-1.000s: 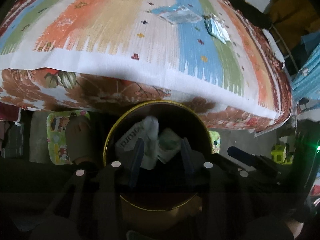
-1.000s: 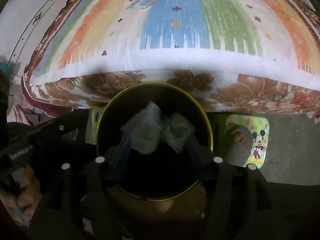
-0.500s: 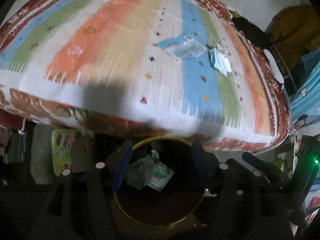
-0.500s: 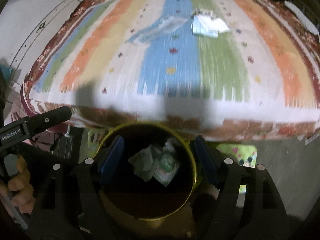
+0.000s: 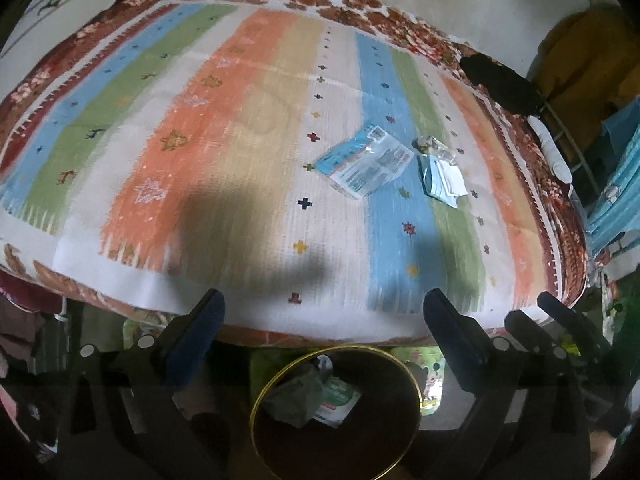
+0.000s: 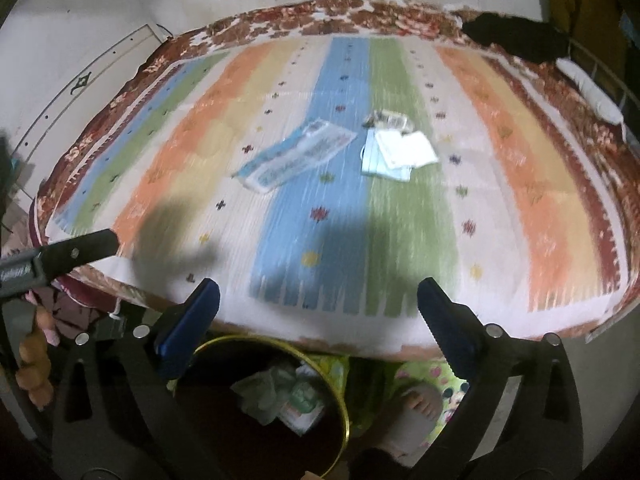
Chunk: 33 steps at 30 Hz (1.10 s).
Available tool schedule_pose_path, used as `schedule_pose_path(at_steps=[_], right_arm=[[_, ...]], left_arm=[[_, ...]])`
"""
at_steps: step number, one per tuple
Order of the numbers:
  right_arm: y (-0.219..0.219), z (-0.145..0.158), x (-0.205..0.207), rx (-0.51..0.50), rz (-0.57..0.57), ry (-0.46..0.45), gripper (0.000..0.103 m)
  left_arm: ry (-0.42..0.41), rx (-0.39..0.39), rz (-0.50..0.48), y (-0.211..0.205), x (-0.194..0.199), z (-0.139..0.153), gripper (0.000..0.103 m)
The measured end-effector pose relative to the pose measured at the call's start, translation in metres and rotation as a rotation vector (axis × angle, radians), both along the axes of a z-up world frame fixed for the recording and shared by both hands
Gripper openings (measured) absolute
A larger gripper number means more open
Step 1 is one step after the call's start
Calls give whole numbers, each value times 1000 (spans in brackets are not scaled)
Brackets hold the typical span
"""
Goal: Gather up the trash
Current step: 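Move both open tools back toward the blue-printed packet and white papers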
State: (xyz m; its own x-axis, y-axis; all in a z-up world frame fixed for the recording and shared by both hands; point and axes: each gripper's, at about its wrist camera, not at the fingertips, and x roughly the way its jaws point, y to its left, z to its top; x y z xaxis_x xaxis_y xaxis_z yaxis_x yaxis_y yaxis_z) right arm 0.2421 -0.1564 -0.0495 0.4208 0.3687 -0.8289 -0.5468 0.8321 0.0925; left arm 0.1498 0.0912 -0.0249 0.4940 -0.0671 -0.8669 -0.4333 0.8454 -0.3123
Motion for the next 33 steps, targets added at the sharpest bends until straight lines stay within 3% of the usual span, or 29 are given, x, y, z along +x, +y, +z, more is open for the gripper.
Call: schedule_pose_path(at_steps=[7, 12, 17, 29, 33], right_arm=[[-2, 6, 28, 7, -34, -19, 94], [-5, 6, 50, 17, -63, -28, 94], [-5, 4, 75, 52, -77, -20, 94], [-2, -16, 126, 71, -119, 6, 94], [-1, -24, 140, 74, -129, 17, 93]], left_arm=[[23, -104, 21, 18, 43, -14, 97], [43, -134, 12, 23, 70, -31, 97], [73, -240, 50, 34, 85, -52, 97], [62, -317, 72, 56, 107, -83, 97], [20, -343, 93, 63, 113, -90, 97]])
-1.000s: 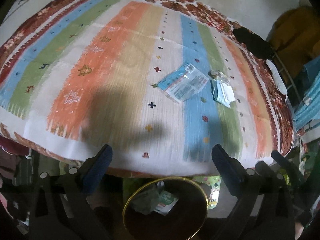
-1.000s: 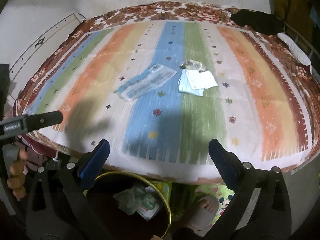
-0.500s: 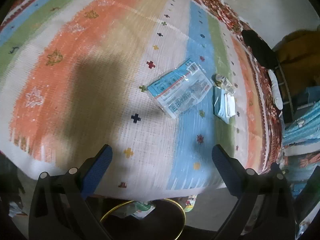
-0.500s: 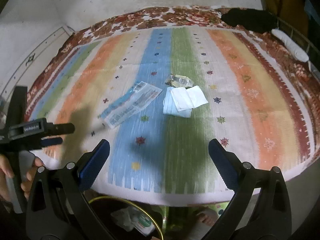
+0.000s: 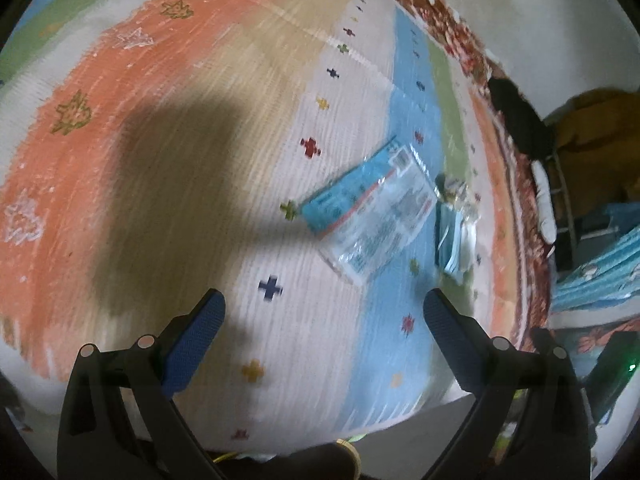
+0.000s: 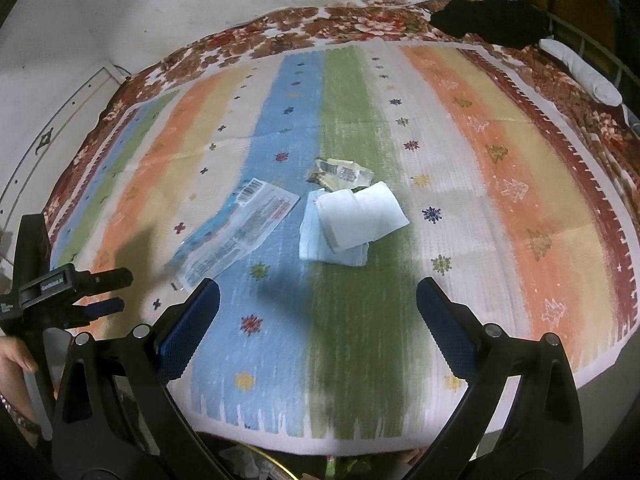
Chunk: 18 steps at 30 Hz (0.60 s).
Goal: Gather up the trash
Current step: 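Move both open tools back toward the blue-printed packet and white papers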
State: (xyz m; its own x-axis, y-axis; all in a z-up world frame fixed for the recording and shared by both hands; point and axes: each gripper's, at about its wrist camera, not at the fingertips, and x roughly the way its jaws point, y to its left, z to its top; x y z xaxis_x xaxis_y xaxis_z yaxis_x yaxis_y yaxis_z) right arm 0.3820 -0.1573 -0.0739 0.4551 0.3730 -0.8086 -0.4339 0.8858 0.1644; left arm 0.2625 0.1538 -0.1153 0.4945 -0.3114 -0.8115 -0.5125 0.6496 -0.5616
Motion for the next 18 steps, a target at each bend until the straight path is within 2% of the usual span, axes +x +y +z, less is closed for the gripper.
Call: schedule_pose_path(at_steps=[5, 12, 18], right_arm=[[3, -10, 18, 1, -9, 3, 93], [16, -26, 37, 9, -4, 55, 90], [26, -43, 51, -29, 2, 62, 89]], left_arm=[[-52, -35, 28, 6, 11, -10, 97], [-56, -26, -25, -2, 30, -29, 97], [-145, -14, -26, -2, 35, -40, 97]])
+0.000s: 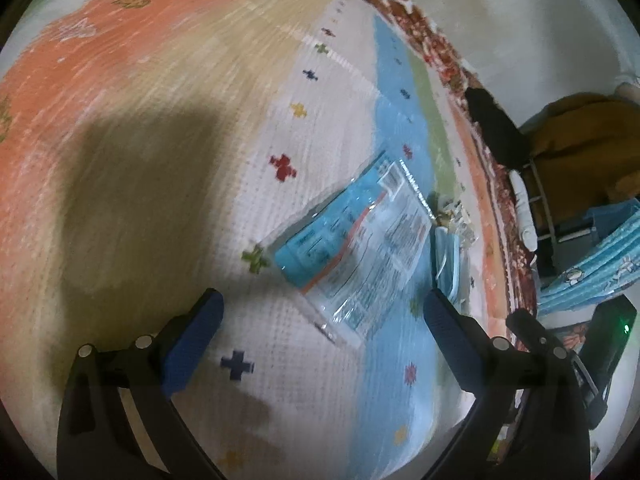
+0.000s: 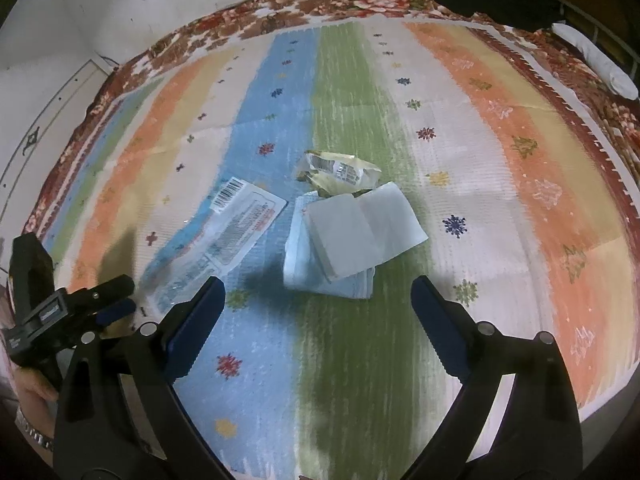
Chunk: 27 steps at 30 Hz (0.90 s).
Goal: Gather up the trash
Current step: 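Move both open tools back toward the blue-printed packet and white papers, then close the left tool on the clear blue-printed packet while the right tool grasps a white paper sheet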
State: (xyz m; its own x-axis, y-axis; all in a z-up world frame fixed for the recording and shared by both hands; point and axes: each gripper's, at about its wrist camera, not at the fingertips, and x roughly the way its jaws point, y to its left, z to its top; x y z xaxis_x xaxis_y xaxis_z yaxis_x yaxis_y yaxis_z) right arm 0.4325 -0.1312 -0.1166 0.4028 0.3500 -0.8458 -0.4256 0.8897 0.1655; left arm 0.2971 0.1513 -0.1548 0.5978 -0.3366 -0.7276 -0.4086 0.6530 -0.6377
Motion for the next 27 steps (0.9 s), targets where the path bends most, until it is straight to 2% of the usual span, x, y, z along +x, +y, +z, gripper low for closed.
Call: schedule_pose_path(at_steps=[7, 14, 17, 21, 23, 25, 26, 27], right_arm=[[2, -16, 23, -24, -10, 8, 86], [5, -33, 45, -55, -11, 38, 76], [4, -41, 54, -62, -12, 56, 70], [5, -50, 61, -60, -6, 88, 61], [4, -53, 63, -62, -12, 96, 48], [3, -55, 65, -50, -23, 112, 43], [3, -55, 65, -46, -25, 112, 38], [3, -54, 65, -45, -22, 112, 35]], left_arm=[[-76, 18, 12, -5, 7, -4, 97], [-99, 144, -33, -20, 14, -3, 88], [-95, 165, -5, -18, 16, -4, 73], [-86, 136, 27, -13, 17, -8, 40], [-85, 130, 37, -13, 16, -10, 36], [-73, 159, 52, -13, 16, -11, 21], [-70, 155, 62, -12, 15, -12, 18], [-67, 147, 69, -10, 15, -13, 10]])
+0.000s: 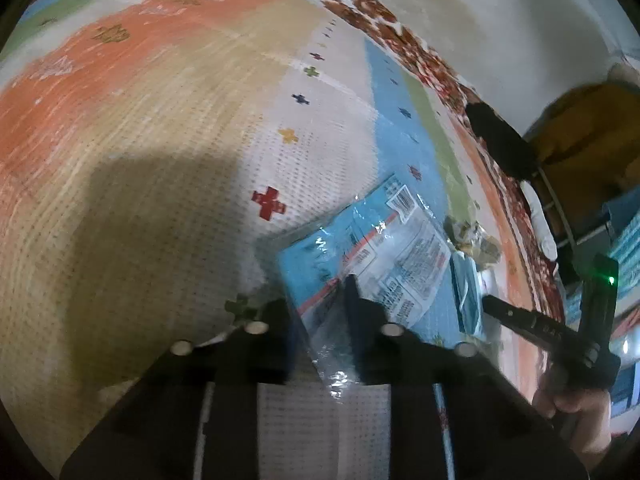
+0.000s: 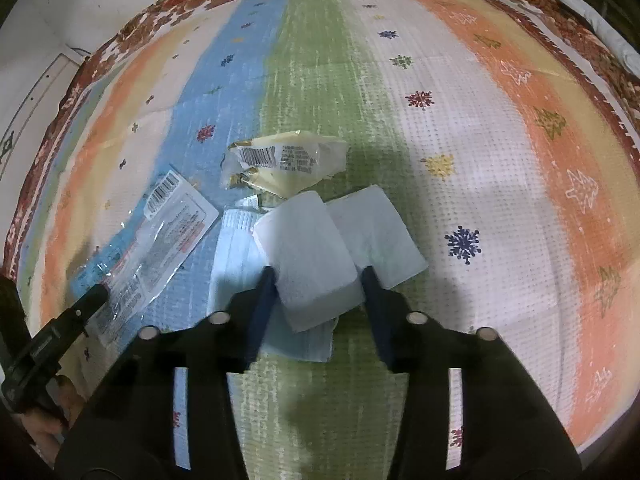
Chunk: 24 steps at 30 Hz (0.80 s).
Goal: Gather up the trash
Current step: 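Close the left tool on the clear blue-printed packet while the right tool grasps a white paper sheet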
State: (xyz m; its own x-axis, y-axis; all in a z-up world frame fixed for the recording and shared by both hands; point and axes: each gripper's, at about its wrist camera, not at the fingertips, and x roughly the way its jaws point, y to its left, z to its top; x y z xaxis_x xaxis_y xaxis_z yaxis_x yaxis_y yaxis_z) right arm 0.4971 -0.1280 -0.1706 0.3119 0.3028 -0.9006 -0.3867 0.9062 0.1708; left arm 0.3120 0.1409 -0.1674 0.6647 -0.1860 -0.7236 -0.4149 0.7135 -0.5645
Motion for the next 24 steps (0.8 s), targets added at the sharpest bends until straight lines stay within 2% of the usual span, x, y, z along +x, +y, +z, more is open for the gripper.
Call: schedule_pose_path(at_steps=[1, 4, 9, 11, 15, 24], right_arm=[[1, 1, -1, 5, 5, -2, 32], [1, 7, -3, 7, 16, -16, 25], [-5, 19, -4, 10, 10, -36, 21], [-7, 25, -6, 4, 9, -47, 17], [-11, 34, -12, -2, 24, -65, 14], [-11, 54, -37, -31, 71, -111, 11]], left_arm=[[2, -12, 4, 1, 0, -1, 6], [5, -9, 6, 0, -1, 3, 2], [14, 21, 24, -4, -3, 17, 1], [18, 38, 42, -4, -6, 26, 0], [34, 24, 76, -1, -12, 39, 0], [62, 121, 48, -10, -17, 84, 0]])
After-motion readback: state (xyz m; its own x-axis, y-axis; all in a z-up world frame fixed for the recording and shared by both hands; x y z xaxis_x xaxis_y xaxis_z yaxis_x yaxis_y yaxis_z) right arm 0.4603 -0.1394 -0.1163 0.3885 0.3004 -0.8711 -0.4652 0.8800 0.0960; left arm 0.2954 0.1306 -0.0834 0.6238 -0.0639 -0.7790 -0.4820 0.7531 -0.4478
